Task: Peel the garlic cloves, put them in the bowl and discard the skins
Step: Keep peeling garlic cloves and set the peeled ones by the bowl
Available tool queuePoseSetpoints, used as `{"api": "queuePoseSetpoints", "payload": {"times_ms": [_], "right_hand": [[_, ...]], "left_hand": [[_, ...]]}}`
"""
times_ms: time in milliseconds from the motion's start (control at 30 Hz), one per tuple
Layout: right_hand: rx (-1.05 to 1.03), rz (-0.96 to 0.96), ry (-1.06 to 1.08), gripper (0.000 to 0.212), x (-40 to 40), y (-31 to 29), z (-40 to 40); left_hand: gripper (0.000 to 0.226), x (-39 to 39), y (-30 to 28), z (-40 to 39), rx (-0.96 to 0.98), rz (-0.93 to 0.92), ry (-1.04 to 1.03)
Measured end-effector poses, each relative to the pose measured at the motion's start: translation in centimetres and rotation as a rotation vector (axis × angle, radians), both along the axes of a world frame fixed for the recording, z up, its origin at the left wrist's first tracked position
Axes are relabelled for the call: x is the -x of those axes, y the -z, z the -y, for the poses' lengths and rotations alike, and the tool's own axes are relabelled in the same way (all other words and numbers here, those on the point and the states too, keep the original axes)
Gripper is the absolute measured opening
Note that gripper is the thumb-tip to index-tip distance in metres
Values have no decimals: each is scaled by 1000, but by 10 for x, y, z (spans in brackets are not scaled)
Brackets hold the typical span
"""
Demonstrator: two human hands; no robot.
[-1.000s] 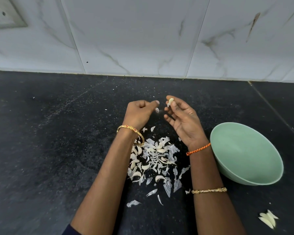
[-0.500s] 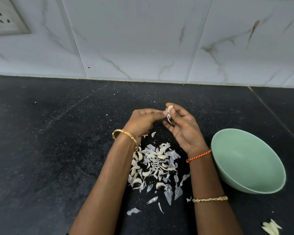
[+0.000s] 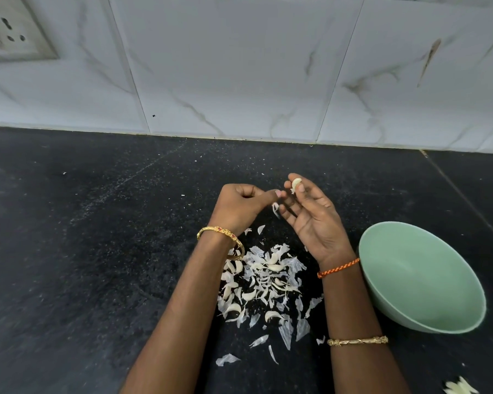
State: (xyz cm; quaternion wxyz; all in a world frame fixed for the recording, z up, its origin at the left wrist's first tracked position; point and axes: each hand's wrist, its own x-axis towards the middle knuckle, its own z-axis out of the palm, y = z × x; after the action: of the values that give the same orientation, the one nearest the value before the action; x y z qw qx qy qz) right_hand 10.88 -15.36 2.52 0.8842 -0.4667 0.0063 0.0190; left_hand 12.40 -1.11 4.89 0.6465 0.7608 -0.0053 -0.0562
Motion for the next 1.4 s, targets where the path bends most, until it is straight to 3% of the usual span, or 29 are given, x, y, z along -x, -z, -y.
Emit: {"api": "queuePoseSetpoints", "payload": {"times_ms": [167, 367, 500, 667, 767, 1133, 1400], "right_hand": [[17, -12, -7, 22, 1, 0, -1], [25, -23, -11, 18, 2, 0, 0], [49, -25, -9, 21, 2, 1, 0], [59, -27, -11, 19, 2, 1, 1], [63, -25, -12, 25, 2, 1, 1], [146, 0, -8, 24, 4, 3, 2], [111, -9, -54, 24, 4, 2, -1]], "left_hand": [[4, 2, -3, 0, 27, -49, 79], [37, 0, -1, 1, -41, -56, 6], [11, -1, 3, -3, -88, -28, 73], [7, 0, 2, -7, -71, -35, 80], [15, 0, 1, -7, -45, -20, 30], [8, 2, -5, -5, 44, 15, 102], [15, 3, -7, -3, 111, -178, 90]]}}
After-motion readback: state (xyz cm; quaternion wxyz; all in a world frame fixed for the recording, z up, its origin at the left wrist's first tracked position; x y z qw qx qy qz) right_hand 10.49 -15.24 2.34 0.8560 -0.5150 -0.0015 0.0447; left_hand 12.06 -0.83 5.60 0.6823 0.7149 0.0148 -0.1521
